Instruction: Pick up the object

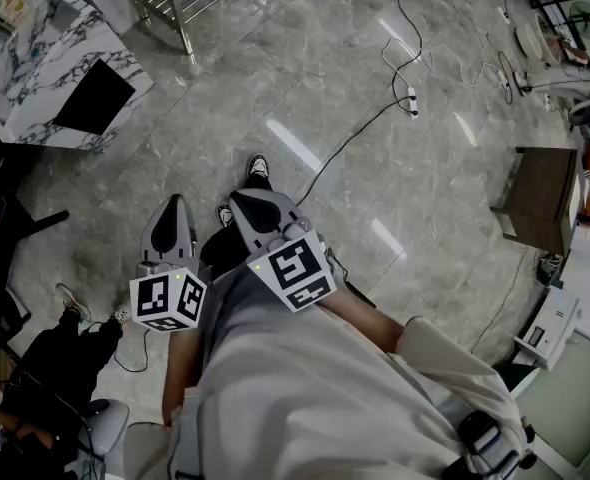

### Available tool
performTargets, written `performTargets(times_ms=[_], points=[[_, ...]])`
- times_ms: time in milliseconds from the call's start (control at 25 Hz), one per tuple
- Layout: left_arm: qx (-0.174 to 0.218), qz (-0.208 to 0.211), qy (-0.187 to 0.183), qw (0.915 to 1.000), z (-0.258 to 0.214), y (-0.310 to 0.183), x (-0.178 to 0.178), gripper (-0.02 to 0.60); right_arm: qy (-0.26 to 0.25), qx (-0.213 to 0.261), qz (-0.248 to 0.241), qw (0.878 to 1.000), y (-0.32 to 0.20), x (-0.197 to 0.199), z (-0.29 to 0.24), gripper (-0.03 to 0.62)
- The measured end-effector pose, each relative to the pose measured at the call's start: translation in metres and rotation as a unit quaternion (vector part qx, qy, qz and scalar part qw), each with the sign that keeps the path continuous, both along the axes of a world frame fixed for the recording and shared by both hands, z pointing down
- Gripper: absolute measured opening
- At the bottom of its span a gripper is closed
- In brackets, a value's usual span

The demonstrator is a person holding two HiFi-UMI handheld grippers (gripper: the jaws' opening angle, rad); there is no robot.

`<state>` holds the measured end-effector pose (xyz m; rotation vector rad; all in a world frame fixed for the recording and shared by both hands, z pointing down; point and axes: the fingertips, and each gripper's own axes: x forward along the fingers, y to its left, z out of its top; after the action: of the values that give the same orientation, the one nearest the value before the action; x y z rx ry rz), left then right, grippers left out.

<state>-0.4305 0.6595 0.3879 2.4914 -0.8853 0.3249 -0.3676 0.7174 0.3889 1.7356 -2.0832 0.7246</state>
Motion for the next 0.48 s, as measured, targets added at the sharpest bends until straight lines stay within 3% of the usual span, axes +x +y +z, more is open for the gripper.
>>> performTargets(times_ms=[480], points=[[0.032, -0.005, 0.017, 0.9993, -0.015, -0.017, -0.011, 0.006, 0.013, 0.045, 0.027, 0.999, -0.017, 0.002, -0.016, 0.011]])
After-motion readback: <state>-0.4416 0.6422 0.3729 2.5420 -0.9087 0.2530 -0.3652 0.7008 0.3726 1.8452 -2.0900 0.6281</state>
